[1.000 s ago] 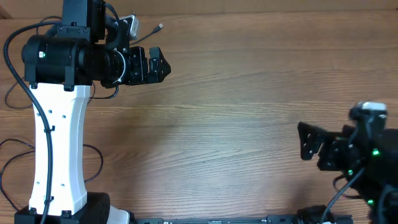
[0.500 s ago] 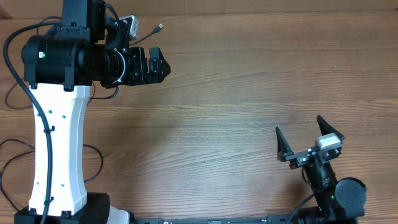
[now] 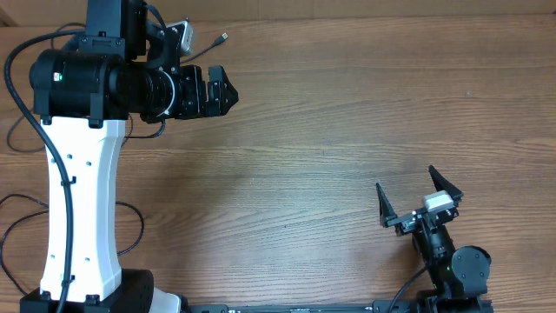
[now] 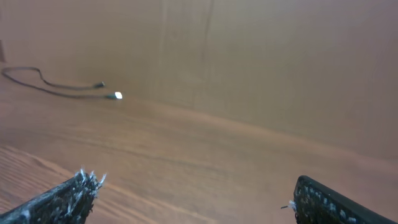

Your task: Untangle cables

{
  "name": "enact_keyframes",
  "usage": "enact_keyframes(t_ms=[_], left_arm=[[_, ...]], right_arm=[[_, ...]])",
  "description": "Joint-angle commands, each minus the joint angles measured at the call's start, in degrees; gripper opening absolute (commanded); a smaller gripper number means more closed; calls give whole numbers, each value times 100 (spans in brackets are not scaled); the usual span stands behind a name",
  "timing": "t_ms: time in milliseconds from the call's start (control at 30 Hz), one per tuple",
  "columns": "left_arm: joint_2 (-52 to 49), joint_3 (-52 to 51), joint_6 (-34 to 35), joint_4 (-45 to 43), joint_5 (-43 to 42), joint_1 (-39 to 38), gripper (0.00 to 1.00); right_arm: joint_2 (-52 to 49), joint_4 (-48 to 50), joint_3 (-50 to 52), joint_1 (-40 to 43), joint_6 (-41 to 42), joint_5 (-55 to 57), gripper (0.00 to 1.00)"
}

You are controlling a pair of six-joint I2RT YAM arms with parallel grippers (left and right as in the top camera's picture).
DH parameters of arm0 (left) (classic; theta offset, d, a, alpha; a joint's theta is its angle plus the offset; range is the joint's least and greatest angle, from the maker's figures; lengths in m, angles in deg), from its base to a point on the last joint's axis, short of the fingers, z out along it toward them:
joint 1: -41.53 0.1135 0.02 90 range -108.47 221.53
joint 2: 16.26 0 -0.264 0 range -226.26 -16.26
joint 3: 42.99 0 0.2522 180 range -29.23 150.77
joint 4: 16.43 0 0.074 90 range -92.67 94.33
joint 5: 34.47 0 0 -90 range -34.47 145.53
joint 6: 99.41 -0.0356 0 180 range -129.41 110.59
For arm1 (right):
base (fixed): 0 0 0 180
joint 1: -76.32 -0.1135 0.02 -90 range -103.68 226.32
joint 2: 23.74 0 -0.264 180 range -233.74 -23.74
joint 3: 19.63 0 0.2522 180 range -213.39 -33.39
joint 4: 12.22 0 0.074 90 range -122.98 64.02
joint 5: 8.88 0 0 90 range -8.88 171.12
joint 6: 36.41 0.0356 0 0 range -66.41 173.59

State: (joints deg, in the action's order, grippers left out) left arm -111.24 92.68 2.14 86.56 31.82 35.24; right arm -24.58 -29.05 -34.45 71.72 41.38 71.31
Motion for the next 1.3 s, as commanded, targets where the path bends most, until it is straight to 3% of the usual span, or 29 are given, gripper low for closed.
enact_keyframes(t_ms=[0,233,1267], left_arm=[[81,61,-127,9,17,-13,100],[81,61,-127,9,17,-13,100],[81,61,-127,9,17,-13,100]], right_arm=[[72,-131,59,168,310,363,100],[72,-190,59,345,949,846,100],[68,-175,59,345,942,868,100]])
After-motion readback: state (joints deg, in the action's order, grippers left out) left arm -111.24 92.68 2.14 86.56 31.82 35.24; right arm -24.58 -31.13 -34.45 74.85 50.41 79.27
